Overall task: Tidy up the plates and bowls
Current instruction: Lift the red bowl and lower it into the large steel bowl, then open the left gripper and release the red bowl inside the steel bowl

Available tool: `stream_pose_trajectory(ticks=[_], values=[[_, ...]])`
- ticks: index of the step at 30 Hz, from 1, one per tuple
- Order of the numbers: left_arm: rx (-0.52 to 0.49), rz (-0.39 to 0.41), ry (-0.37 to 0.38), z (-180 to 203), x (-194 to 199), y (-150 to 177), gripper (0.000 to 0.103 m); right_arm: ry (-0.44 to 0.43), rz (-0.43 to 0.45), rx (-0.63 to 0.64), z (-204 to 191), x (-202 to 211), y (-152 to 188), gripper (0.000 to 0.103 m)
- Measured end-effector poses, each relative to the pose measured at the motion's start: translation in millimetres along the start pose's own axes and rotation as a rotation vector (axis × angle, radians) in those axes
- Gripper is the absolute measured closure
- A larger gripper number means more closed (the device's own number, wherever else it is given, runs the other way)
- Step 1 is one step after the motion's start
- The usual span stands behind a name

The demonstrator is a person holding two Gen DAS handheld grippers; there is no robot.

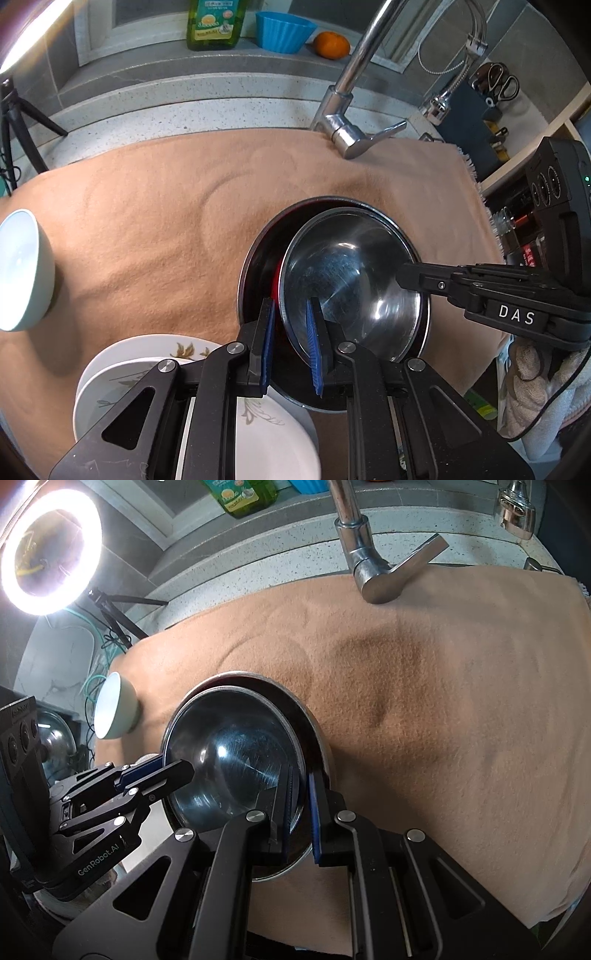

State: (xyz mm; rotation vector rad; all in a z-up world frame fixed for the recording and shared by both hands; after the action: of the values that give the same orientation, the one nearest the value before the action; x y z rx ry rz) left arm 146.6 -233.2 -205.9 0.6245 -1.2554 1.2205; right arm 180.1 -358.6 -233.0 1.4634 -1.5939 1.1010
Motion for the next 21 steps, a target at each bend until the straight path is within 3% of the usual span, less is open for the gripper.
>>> stream_pose_trajectory(ticks=[8,21], values=[[-0.024,-0.007,-0.025,1.0,-2.4,-1.6,0.088,0.058,-0.005,0.044,-4.0,-3.9,-0.4,0.095],[-0.029,-0.013,-0.025,0.9,-4.1,-1.7,0.088,0.064,-0.024,0.049,-7.1,-7.1,0.4,0.089]])
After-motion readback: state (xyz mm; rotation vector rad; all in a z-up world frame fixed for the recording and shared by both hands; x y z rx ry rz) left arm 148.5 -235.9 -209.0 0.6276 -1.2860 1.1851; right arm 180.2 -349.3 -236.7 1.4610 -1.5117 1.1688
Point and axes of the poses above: each gripper's, at about its wrist camera, not at the fingertips, and x roughly against the way its jaws point, z to its right, y to its underside, the point moved 10 cm from there along -x, roughly the way its jaws point, and after that the axes turned 7 degrees about -z, right-handed, at the moved point
